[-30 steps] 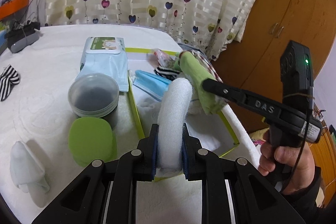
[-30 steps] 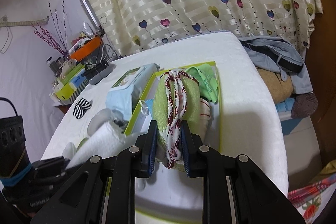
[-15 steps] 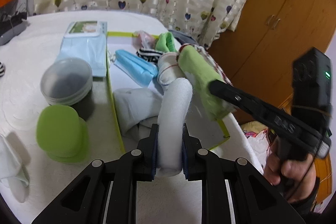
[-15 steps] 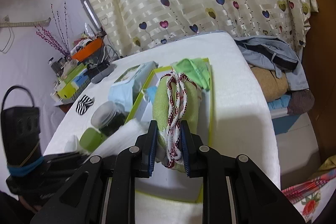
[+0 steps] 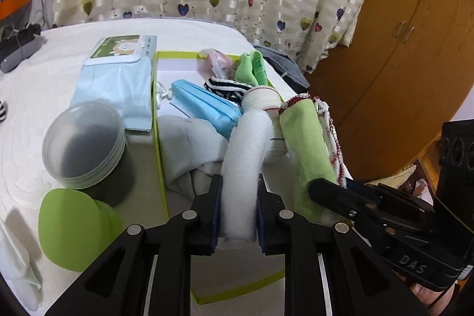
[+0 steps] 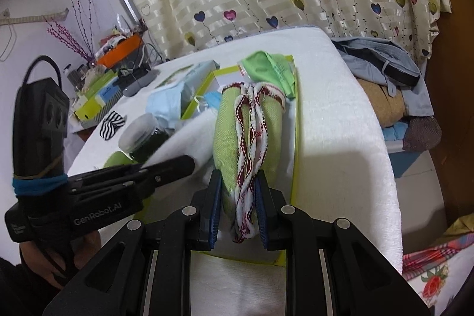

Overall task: Organize soft objects
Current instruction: 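Lower the green roll into the box with the right gripper while the left lowers the white roll beside it, then open both grippers to release the rolls into the box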

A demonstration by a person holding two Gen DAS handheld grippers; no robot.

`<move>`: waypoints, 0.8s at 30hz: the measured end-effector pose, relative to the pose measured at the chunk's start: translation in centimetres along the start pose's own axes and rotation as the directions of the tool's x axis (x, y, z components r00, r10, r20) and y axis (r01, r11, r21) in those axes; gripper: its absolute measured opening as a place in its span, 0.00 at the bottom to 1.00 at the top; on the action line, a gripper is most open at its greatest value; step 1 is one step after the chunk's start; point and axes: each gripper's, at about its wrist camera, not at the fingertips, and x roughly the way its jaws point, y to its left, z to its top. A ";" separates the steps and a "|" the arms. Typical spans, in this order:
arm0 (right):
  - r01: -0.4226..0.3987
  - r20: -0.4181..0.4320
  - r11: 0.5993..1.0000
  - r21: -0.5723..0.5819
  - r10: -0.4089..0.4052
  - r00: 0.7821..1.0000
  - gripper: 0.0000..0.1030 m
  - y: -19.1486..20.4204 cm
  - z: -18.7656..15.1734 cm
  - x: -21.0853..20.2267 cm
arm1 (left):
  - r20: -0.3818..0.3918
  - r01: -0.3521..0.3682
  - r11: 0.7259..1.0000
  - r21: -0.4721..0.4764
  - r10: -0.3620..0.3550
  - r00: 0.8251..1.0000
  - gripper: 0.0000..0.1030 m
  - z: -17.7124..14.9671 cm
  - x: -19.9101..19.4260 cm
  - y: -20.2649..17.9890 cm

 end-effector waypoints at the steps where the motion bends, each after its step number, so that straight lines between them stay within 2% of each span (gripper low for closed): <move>1: 0.003 -0.004 1.000 0.003 -0.003 1.000 0.23 -0.1 -0.1 0.1 | -0.002 0.007 1.000 -0.001 -0.007 1.000 0.18 -0.1 -0.1 0.0; 9: 0.051 0.018 0.998 -0.035 -0.050 0.999 0.30 1.2 -0.4 -1.4 | 0.026 0.062 0.998 0.022 -0.063 0.998 0.27 -0.8 -2.3 -0.7; 19: 0.067 0.048 0.995 -0.071 -0.063 0.997 0.31 3.2 -0.8 -3.4 | 0.059 0.080 0.996 0.027 -0.082 0.995 0.28 -1.8 -4.8 -0.6; 24: 0.067 0.068 0.993 -0.100 -0.061 0.996 0.31 4.6 -0.9 -4.4 | 0.092 0.064 0.997 0.043 -0.068 0.993 0.28 -2.3 -6.5 -0.6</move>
